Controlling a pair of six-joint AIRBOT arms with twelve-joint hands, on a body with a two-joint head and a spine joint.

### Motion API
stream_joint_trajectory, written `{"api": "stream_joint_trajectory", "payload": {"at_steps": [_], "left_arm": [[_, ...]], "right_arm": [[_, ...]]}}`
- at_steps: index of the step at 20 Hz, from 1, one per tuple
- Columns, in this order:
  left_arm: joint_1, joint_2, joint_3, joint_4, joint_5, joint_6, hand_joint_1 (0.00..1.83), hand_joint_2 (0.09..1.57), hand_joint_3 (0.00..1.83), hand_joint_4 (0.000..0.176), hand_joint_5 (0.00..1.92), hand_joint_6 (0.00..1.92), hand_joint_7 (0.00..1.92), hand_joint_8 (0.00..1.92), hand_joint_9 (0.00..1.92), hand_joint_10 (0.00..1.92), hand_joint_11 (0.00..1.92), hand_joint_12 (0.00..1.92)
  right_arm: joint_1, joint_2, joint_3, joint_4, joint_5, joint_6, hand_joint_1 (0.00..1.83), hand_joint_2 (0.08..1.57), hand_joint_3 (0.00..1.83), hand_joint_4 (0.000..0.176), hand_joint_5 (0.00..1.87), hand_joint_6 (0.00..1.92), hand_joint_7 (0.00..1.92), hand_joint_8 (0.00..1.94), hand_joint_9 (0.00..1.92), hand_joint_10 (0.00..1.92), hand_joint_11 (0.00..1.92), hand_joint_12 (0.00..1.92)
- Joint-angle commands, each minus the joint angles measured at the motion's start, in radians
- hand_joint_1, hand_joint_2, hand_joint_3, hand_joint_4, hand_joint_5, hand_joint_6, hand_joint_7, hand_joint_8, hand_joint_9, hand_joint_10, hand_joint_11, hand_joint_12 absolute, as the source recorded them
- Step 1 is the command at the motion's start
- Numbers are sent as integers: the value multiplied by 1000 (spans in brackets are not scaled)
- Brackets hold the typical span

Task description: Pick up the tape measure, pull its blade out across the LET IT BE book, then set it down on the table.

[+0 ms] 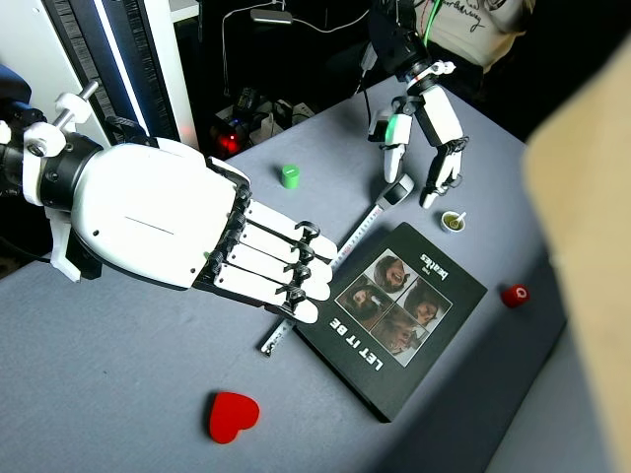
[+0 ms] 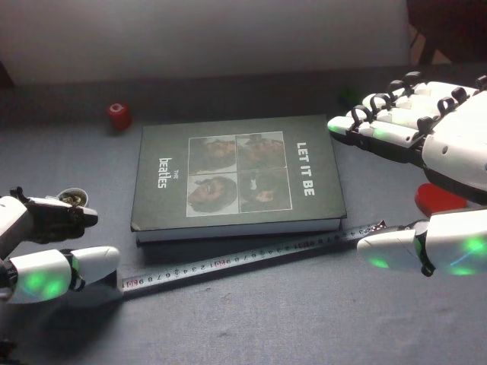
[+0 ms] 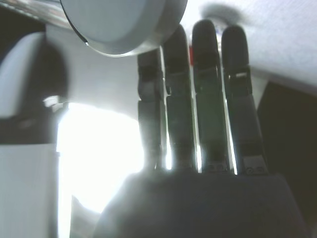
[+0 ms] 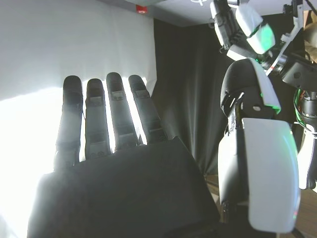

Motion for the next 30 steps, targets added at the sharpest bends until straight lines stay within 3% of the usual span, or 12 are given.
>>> {"api": "stream_joint_trajectory", "payload": {"at_steps": [1,7,13,16,17,18,19,20,21,24,26,30], "left_arm": [[-7,-1,-1,15,-108,-5,421,958,0,0,564,0,653,0,613,0,345,640],[-56,26,37,57,-83,-5,339,955,0,0,385,0,436,0,416,0,219,606],[-333,61,68,36,124,180,331,947,0,0,295,0,354,2,341,1,132,657],[-492,60,43,-50,211,368,319,959,1,0,388,8,458,6,451,8,164,684],[-742,52,-46,-344,304,805,316,1046,0,0,721,69,772,70,812,134,526,763],[-785,50,-64,-415,308,902,316,1046,0,0,721,69,772,70,812,134,526,763],[-820,48,-80,-467,304,974,397,1075,1,0,672,994,761,823,863,1261,873,1488],[-880,44,-121,-571,277,1108,397,1075,1,0,672,994,761,823,863,1261,873,1488],[-913,40,-149,-639,255,1177,487,1128,9,0,763,1736,846,1701,995,1789,1108,1834],[-969,25,-244,-737,133,1307,600,1117,0,8,1084,1921,1136,1921,1179,1921,1320,1921],[-965,27,-296,-748,89,1304,570,1157,7,4,1149,1921,1237,1921,1247,1921,1400,1921],[-920,34,-375,-733,2,1284,496,1276,13,0,1192,1921,1291,1921,1326,1921,1425,1921]], "right_arm": [[8,3,-5,-24,70,8,144,1086,0,0,34,1,63,0,30,1,0,375],[8,3,-5,-25,69,9,145,1085,0,0,33,1,65,1,32,1,0,360],[2,1,-5,-52,67,45,142,1087,0,0,38,4,77,4,40,4,0,448],[4,1,-5,-53,63,51,203,1075,0,0,234,24,290,13,243,28,0,844],[5,1,-5,-53,59,53,423,1117,1,0,597,347,631,465,484,968,357,1510],[5,1,-5,-53,60,53,423,1117,1,0,597,347,631,465,484,968,357,1510],[5,1,-5,-53,60,53,648,1094,0,0,692,1472,784,1544,926,1730,1006,1839],[3,1,-5,-53,61,53,648,1094,0,0,692,1472,784,1544,926,1730,1006,1839],[2,1,-5,-54,64,53,740,1104,1,0,929,1831,1064,1862,1321,1883,1568,1905],[1,1,-5,-58,68,53,726,1202,11,0,1175,1921,1400,1941,1644,1921,1865,1921],[1,1,-5,-58,71,53,722,1325,13,172,1295,1921,1492,1941,1668,1921,1881,1921],[1,2,-5,-58,71,53,769,1378,15,176,1256,1921,1491,1941,1666,1921,1873,1921]]}}
